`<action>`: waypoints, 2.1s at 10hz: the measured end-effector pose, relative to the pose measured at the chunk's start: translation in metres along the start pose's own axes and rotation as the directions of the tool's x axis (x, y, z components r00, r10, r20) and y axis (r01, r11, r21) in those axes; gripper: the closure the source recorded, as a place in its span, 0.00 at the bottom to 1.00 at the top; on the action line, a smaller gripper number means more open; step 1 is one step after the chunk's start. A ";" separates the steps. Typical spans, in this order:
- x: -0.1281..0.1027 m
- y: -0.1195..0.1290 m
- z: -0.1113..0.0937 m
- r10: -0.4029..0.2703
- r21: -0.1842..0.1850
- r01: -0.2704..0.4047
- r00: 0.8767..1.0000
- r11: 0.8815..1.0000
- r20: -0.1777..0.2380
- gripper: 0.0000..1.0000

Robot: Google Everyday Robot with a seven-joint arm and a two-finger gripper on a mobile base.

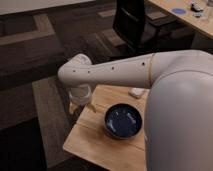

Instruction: Place the eraser on the white sponge

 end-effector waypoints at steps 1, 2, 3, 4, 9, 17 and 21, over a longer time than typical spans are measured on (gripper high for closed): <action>0.000 0.000 0.000 0.000 0.000 0.000 1.000 1.000 0.000 0.35; 0.000 0.000 0.000 0.000 0.000 0.000 1.000 1.000 0.000 0.35; 0.000 0.000 0.000 0.000 0.000 0.000 1.000 1.000 0.000 0.35; 0.000 0.000 0.000 0.000 0.000 0.000 1.000 1.000 0.000 0.35; 0.000 0.000 0.001 0.000 0.000 0.000 1.000 1.000 -0.001 0.35; -0.053 -0.100 -0.035 -0.081 -0.017 0.081 0.997 0.997 -0.007 0.35; -0.070 -0.236 -0.070 -0.149 0.107 0.149 0.989 0.983 0.000 0.35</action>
